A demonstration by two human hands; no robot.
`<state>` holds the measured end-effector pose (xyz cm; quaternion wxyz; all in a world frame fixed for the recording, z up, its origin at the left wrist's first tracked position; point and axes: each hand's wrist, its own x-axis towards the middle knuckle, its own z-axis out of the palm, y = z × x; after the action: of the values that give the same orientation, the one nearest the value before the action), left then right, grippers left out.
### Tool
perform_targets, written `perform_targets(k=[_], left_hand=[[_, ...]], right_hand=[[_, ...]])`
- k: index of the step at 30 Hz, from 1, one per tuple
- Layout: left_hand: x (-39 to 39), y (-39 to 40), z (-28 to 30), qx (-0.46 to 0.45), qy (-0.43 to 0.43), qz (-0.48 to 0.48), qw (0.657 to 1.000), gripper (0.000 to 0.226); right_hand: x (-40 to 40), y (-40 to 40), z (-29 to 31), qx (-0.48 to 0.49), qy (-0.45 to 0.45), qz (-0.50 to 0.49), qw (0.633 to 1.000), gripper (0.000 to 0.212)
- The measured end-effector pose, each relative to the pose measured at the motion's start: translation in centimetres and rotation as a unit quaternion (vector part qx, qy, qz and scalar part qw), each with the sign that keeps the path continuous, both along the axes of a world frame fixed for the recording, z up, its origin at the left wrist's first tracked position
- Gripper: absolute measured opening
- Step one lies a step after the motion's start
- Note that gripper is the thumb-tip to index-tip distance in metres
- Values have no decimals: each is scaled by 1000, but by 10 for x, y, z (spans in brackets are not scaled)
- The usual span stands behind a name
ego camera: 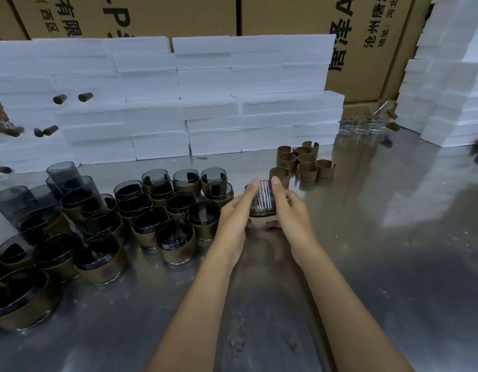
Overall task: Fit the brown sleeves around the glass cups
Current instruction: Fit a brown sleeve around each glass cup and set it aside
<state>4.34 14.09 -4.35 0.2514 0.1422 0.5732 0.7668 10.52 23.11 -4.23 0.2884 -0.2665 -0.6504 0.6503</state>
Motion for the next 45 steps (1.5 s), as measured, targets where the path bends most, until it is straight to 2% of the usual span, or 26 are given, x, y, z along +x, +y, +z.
perform_targets(k=[2, 5, 7, 9, 13, 16, 20, 24, 26, 27, 30, 32, 34, 36, 39, 43, 45], left_hand=[[1, -1, 3, -19, 12, -23, 999, 37], [9, 1, 6, -70, 51, -34, 996, 48], [13, 3, 9, -107, 66, -9, 992, 64], [13, 5, 8, -90, 54, -12, 994, 79], [6, 4, 0, -6, 23, 13, 1000, 53], [2, 5, -4, -4, -2, 36, 999, 41], [0, 8, -4, -7, -18, 57, 998, 23], [-3, 6, -3, -19, -10, 56, 998, 31], [-1, 5, 0, -23, 0, 41, 999, 38], [0, 4, 1, -21, 3, 30, 999, 40], [1, 4, 0, -32, 32, -13, 999, 48], [1, 4, -2, -33, 45, -34, 998, 46], [1, 6, -4, -23, 47, -41, 998, 38], [0, 7, -3, -22, 38, -48, 998, 41], [0, 7, -4, -12, 20, -42, 999, 45], [-2, 7, -2, -5, -5, 22, 1000, 51], [-1, 8, 0, -4, -25, 37, 999, 52]], right_hand=[[0, 1, 0, -5, -19, 49, 999, 50], [3, 1, -1, 8, -22, 103, 994, 34], [4, 0, 2, 28, -28, 94, 995, 43], [3, -3, 2, 58, -32, 65, 996, 57], [2, -10, 2, 115, -11, -2, 993, 61], [4, -8, 4, 148, -11, -36, 988, 63], [4, -3, 1, 197, 2, -79, 977, 53], [5, 0, -2, 227, 17, -116, 967, 39], [7, 0, 0, 188, 29, -117, 975, 26], [6, -1, 1, 152, 32, -108, 982, 26], [3, -6, 3, 38, 8, -41, 998, 51], [1, -12, 2, 5, -29, 27, 999, 61], [2, -13, 1, 13, -47, 75, 996, 65], [3, -11, 2, 20, -47, 84, 995, 64], [2, -11, 0, 48, -44, 70, 995, 64], [-2, -11, -3, 76, -44, 16, 996, 66], [-1, -7, -4, 86, -32, -16, 996, 60]])
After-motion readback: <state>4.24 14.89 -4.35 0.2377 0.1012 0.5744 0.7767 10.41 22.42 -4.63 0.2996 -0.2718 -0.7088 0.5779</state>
